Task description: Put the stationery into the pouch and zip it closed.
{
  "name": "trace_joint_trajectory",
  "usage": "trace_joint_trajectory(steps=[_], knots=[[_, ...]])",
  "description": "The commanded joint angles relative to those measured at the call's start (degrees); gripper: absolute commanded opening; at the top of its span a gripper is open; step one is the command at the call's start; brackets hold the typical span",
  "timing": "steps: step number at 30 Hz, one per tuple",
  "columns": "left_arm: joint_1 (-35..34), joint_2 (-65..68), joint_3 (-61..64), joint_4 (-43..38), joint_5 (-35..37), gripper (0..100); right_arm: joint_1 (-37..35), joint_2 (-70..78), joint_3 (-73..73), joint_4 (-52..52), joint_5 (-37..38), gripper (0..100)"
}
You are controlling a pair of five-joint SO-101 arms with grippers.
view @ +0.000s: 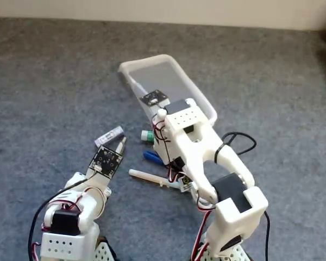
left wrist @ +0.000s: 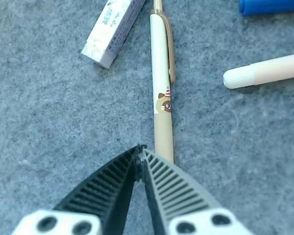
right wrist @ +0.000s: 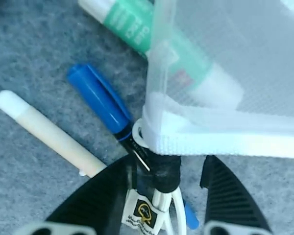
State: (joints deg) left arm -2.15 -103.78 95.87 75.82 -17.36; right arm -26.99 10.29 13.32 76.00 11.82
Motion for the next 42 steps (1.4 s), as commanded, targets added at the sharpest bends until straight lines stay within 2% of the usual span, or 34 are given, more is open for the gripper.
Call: trace_joint_trajectory(steps=[1, 8, 18, 23, 27, 42], knots=[[-0.6, -0.7, 1.3, 0.3, -0.3, 1, 0.5, -0.6, 0.0, -0.4, -0.1, 20.6], [-0.6, -0.7, 1.3, 0.3, -0.3, 1, 2.0, -0.6, 3.2, -4.9, 0.0, 17.1], [-0.6, -0.7, 1.3, 0.3, -0.3, 1, 2.1, -0.7, 3.6, -4.6, 0.0, 15.1], [-0.6, -0.7, 1.3, 0.3, -0.3, 1, 2.1, -1.1, 3.6, -4.4, 0.9, 4.6], [-0.6, -0.7, 1.3, 0.3, -0.3, 1, 2.1, -1.5, 3.3, -2.1, 2.5, 0.7], [-0.6, -0.7, 1.3, 0.3, -0.3, 1, 1.8, -28.4, 17.5, -6.8, 2.8, 0.5]])
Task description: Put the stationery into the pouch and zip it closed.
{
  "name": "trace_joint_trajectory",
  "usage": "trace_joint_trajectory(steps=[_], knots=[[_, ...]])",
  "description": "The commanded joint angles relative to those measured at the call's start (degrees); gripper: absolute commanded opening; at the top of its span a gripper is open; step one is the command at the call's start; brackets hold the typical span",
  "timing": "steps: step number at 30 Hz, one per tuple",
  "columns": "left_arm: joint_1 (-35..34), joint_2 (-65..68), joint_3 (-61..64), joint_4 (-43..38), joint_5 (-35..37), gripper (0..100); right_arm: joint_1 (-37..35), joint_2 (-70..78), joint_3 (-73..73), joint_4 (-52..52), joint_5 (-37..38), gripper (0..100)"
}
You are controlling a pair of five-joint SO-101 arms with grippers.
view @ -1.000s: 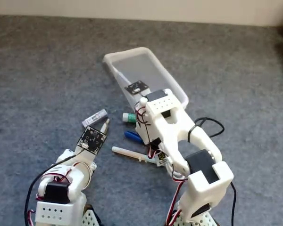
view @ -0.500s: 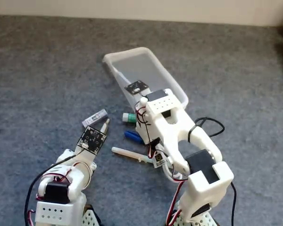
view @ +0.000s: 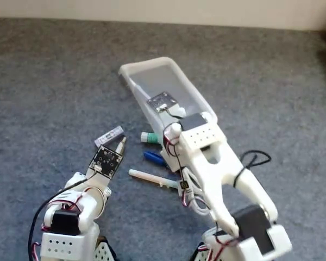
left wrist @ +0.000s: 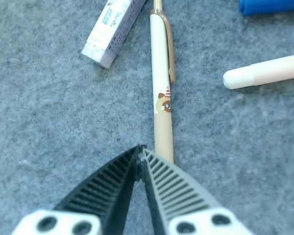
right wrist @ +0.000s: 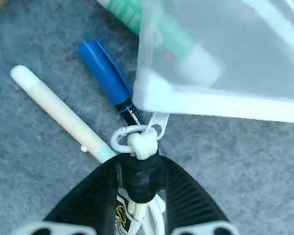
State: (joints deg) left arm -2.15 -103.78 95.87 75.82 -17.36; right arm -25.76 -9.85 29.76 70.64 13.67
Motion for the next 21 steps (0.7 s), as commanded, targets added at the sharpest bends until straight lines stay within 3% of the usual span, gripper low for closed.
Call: trace_joint_trajectory(steps=[1, 8, 21], knots=[[-0.6, -0.7, 1.3, 0.3, -0.3, 1, 0.6, -9.6, 1.3, -1.5, 1.0, 0.5], [-0.6, -0.7, 1.3, 0.3, -0.3, 1, 0.5, -18.5, 4.6, -2.9, 1.0, 0.5], [-0.6, -0.7, 1.3, 0.3, -0.3, 1, 0.5, -34.1, 17.7, -15.9, 0.6, 0.5]])
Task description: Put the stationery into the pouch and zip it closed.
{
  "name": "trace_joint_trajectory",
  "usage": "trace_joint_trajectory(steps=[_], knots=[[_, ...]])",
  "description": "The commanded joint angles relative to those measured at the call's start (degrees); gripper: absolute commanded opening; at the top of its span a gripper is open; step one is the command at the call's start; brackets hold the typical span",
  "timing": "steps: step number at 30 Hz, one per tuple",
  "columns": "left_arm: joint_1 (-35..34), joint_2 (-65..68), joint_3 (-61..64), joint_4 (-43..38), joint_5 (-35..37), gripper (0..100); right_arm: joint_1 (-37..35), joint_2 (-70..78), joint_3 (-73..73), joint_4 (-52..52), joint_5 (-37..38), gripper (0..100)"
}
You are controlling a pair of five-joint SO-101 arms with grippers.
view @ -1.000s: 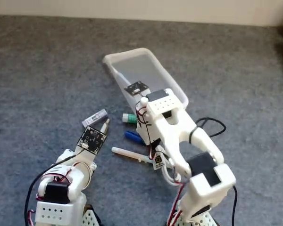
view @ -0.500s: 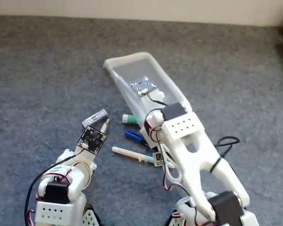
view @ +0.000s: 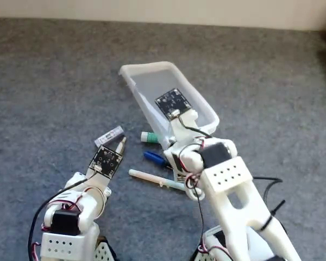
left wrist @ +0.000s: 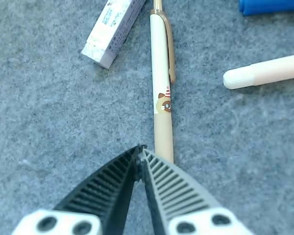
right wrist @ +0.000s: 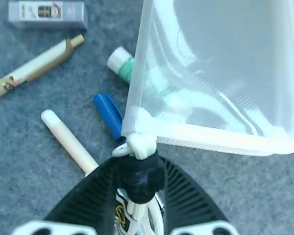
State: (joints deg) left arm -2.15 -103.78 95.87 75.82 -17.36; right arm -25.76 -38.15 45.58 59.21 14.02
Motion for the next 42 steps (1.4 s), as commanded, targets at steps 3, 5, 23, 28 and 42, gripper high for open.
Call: trace_joint_trajectory(steps=[3, 5, 23, 28, 42], knots=[[-0.6, -0.7, 1.3, 0.3, -0.3, 1, 0.5, -8.8, 5.3, -7.1, 0.2, 0.5], [-0.6, -0.7, 1.3, 0.3, -0.3, 1, 0.5, -10.7, 6.7, -8.4, 0.2, 0.5], [-0.6, -1.0, -6.9, -1.2, -0.4, 1, 0.7, -21.1, 13.4, -12.9, -5.6, 0.5], [-0.3, -1.0, -12.7, -2.4, -0.4, 1, 0.8, -27.1, 15.9, -12.8, -6.0, 0.5], [2.1, -0.8, -21.9, -2.7, 10.8, 35, 0.5, -36.2, 18.9, -12.8, -7.6, 0.5]])
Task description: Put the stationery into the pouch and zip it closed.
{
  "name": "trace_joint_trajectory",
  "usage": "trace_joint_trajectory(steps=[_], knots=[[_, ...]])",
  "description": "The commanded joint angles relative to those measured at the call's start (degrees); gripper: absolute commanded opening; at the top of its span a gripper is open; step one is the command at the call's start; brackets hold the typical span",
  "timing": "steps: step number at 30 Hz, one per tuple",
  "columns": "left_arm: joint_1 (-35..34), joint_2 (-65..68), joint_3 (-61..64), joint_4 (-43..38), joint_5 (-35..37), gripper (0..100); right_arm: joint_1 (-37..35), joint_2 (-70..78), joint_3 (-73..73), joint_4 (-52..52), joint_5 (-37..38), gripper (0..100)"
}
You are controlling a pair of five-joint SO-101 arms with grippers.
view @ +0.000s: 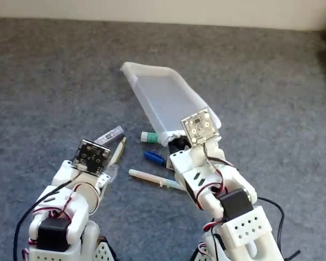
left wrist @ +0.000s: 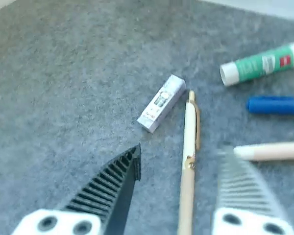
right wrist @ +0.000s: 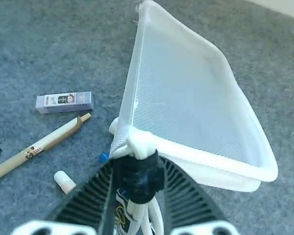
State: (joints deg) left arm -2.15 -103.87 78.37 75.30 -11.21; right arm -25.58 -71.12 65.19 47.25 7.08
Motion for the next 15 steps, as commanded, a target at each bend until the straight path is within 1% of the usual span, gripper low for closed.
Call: trace_joint_trajectory(steps=[1, 4, 6, 10, 15], knots=[[3.4, -0.7, -4.6, -2.1, 5.2, 34, 0.3, -3.6, -0.7, -0.8, -0.6, 0.5], [7.5, -0.7, -4.8, -2.6, 8.2, 34, 0.3, -4.7, -0.7, -0.7, -0.6, 0.5], [9.3, -0.7, -4.6, -4.7, 9.9, 34, -0.5, -4.7, -0.7, -0.3, -0.6, 0.5], [9.9, -0.7, -2.7, -11.6, 11.2, 34, -4.4, -5.0, -1.1, 4.0, -0.6, 0.5], [10.0, -0.7, 3.4, -19.7, 11.2, 34, -7.7, -5.0, -1.3, 7.8, -0.6, 0.5]])
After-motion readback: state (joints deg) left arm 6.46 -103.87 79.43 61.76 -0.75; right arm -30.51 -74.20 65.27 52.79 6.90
